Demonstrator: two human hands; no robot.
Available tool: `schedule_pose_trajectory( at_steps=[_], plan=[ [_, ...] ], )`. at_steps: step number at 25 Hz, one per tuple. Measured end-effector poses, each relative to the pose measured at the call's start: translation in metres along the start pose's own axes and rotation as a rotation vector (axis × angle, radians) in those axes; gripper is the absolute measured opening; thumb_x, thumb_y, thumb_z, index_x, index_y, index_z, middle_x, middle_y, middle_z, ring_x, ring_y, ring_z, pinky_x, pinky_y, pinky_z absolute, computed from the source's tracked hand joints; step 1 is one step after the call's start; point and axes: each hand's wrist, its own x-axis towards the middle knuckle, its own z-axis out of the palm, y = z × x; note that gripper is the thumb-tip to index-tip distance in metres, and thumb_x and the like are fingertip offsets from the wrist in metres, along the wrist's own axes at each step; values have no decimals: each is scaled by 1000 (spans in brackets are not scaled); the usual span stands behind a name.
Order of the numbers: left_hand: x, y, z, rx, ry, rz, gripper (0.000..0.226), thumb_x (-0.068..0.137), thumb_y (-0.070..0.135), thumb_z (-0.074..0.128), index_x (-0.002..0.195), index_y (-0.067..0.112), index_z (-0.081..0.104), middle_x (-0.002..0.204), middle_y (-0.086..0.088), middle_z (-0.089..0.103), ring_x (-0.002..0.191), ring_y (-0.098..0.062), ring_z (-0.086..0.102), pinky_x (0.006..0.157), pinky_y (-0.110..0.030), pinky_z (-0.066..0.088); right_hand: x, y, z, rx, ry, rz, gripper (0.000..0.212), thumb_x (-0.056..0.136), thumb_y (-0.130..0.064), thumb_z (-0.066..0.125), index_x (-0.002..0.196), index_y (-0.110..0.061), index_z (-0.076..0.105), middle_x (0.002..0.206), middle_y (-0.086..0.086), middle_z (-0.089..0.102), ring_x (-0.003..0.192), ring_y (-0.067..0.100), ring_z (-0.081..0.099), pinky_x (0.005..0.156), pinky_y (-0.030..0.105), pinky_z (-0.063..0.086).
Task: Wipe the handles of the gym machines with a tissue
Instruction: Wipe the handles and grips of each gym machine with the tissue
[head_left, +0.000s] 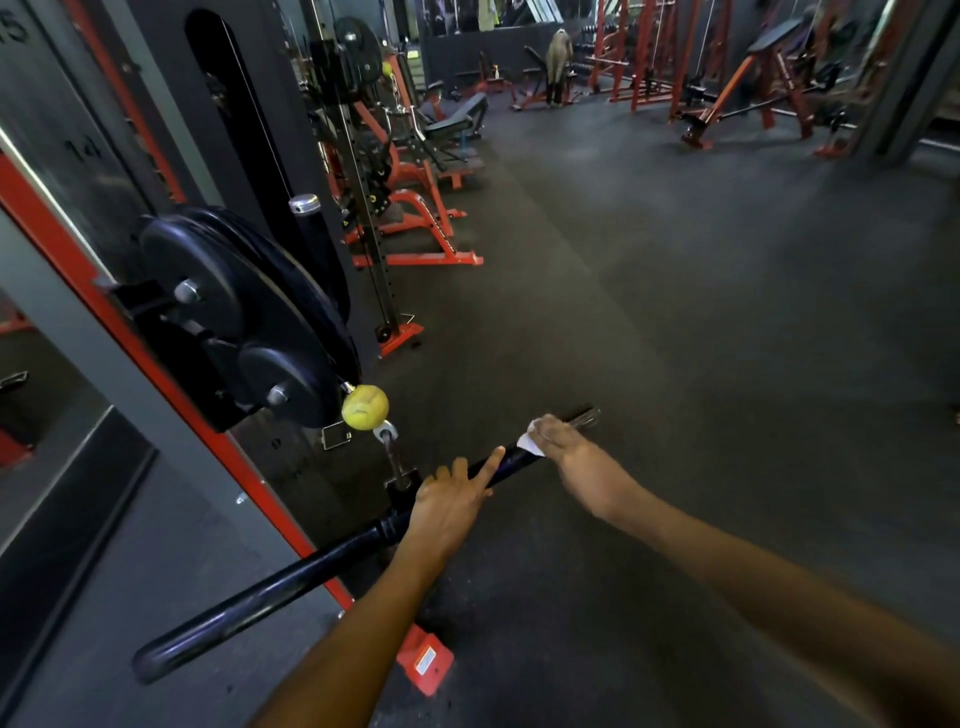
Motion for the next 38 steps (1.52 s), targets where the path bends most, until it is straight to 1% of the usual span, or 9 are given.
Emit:
schedule_pose_trajectory(
  at_steps=[2,6,13,17,21,26,29,34,38],
  plan=[
    [-3,-1,-7,31,-85,-11,66,82,44,73,142,30,48,82,-10,62,57,-22,61,46,-29,46,2,27,-9,-78,-126,63,53,85,-12,30,133,6,42,140,27,39,133,39,35,115,25,10],
    [-8,0,-8,0,-165,-4,57,106,39,26,155,29,1,121,-15,50,99,-30,60,78,-37,48,-5,7,0,50,-107,246,41,83,-2,41,119,-9,60,123,16,56,119,32,52,102,35,38],
    [-6,-6,5,69,-40,15,74,57,45,90,126,29,65,70,-9,60,44,-23,55,38,-25,42,-22,18,13,160,37,358,44,82,2,39,119,-7,61,126,16,55,120,35,52,111,25,17],
    [-6,-5,-1,57,-56,31,71,59,45,89,124,30,66,69,-8,59,44,-22,55,38,-25,41,-29,-1,32,91,-21,56,53,79,-6,28,121,-2,60,129,17,56,121,31,53,113,22,2],
    [-10,-4,-1,33,-66,0,71,61,47,88,126,30,65,70,-7,60,45,-21,55,39,-24,41,-29,16,25,220,91,445,50,89,3,36,136,-11,46,147,12,36,139,29,28,115,26,12],
    [-13,-4,-7,98,-121,-7,66,86,45,69,145,32,42,92,-11,62,66,-25,64,53,-31,50,-29,-13,30,214,-19,90,52,73,2,43,122,-4,61,130,13,57,122,28,52,110,24,22],
    [-10,-2,-4,27,-113,-22,74,60,46,89,127,29,64,71,-8,60,45,-21,56,38,-26,43,-27,19,15,182,88,366,50,88,-6,29,135,-9,48,144,8,42,137,23,31,113,19,11],
    [-6,-3,-6,36,-100,-32,74,62,45,89,129,30,62,73,-10,62,47,-23,58,40,-26,45,-25,-16,23,197,79,106,53,91,-20,21,131,-10,55,139,2,49,129,14,45,104,26,40],
    [-14,-2,-4,10,-111,-29,74,61,46,89,128,31,62,73,-9,62,48,-22,57,40,-26,43,-32,-5,15,231,3,332,48,100,-16,32,148,-16,27,155,0,20,143,21,19,115,33,16]
  ],
)
